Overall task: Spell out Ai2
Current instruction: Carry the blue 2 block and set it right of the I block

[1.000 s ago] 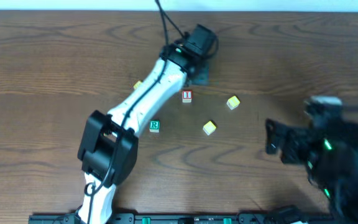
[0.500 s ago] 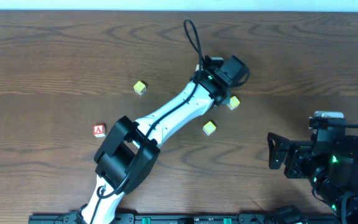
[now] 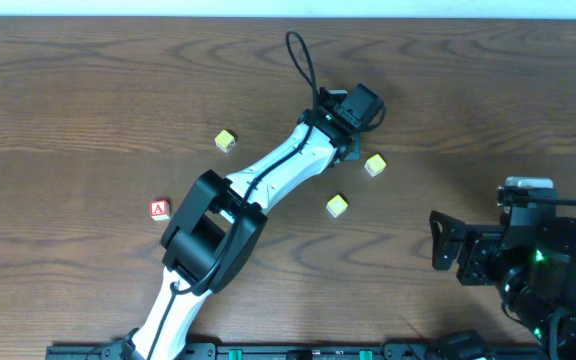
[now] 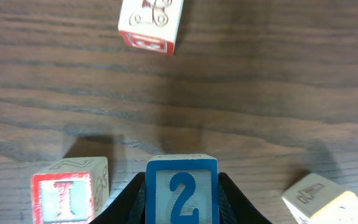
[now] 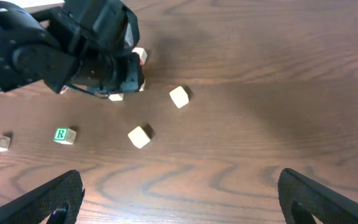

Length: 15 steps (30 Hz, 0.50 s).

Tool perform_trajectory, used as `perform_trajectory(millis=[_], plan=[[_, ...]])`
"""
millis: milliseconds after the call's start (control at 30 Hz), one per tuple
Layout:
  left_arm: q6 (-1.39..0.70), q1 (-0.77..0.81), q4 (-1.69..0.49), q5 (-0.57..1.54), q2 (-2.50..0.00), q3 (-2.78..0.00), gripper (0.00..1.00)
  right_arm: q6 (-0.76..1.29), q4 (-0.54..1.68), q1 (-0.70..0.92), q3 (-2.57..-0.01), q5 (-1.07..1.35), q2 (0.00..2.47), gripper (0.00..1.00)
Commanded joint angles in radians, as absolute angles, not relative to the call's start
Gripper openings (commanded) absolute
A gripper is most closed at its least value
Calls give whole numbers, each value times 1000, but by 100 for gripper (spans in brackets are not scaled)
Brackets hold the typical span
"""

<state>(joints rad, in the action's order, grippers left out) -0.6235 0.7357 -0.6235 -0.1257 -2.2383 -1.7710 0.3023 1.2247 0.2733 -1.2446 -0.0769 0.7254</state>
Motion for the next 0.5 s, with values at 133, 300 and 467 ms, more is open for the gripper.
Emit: perform_trajectory(millis=[133,300,467], plan=[[-619,731,-624,-128,-2270,-1755,6,290,1223,267,-1247,-74,727,99],[-644,724,-619,-130,-2270,-1723,6,290,1222,267,-1247,-75,727,99],[-643,722,-607,-131,-2270,-1720,8,290,1216,267,-1247,-75,729,99]])
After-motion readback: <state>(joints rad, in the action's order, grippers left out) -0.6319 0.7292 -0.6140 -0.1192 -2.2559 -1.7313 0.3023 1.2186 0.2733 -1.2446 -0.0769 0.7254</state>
